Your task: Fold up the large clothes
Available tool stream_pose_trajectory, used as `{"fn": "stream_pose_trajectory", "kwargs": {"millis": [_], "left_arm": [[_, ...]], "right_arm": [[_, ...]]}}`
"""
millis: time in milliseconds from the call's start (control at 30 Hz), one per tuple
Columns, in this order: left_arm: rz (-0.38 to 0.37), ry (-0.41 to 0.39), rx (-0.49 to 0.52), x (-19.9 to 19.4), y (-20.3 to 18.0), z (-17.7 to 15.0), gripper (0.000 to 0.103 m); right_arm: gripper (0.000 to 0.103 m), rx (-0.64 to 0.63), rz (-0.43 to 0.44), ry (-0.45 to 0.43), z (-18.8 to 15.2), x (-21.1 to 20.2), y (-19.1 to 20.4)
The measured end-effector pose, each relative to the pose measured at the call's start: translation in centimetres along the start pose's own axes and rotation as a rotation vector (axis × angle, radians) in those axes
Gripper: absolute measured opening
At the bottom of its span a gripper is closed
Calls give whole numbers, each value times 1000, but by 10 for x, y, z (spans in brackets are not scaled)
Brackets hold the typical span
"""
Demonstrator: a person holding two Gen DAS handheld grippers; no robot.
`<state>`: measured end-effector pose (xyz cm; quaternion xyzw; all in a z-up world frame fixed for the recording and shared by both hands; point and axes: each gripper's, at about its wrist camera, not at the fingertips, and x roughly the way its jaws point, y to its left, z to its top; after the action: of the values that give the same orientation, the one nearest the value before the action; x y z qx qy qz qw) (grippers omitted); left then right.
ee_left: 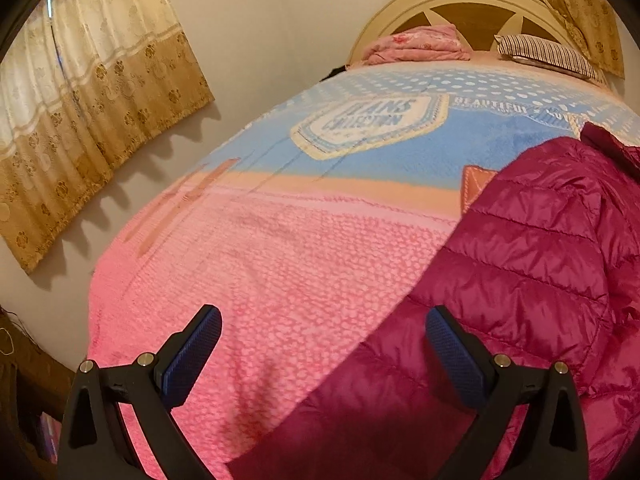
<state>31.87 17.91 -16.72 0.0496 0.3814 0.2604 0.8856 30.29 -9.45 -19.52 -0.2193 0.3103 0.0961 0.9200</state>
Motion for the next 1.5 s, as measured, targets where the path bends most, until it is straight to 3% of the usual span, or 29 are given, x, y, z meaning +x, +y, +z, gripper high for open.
{"fn": "stream_pose_trajectory", "kwargs": {"millis": [67, 167, 400, 700, 833, 1200, 1367, 1500], "left_arm": [[25, -12, -6, 0, 4, 0, 102], [36, -2, -16, 4, 10, -2, 102], [39, 8, 13, 4, 8, -14, 102], [35, 50, -13, 11, 14, -28, 102], [39, 61, -26, 13, 20, -32, 102], [49, 80, -94, 14, 48, -45, 102], [49, 55, -111, 5, 57, -48, 102], [52, 43, -106, 5, 62, -50, 102]], "right_arm": [[58, 17, 14, -16, 4, -7, -2], [68, 9, 7, -62, 13, -14, 1], [67, 22, -20, -19, 28, 7, 2], [67, 29, 6, -43, 41, 2, 18], [67, 28, 38, -76, 47, -6, 27], [67, 78, 5, -142, 51, -39, 17], [66, 136, -80, -115, 36, -48, -11], [55, 206, -114, 1, 15, -28, -44]]}}
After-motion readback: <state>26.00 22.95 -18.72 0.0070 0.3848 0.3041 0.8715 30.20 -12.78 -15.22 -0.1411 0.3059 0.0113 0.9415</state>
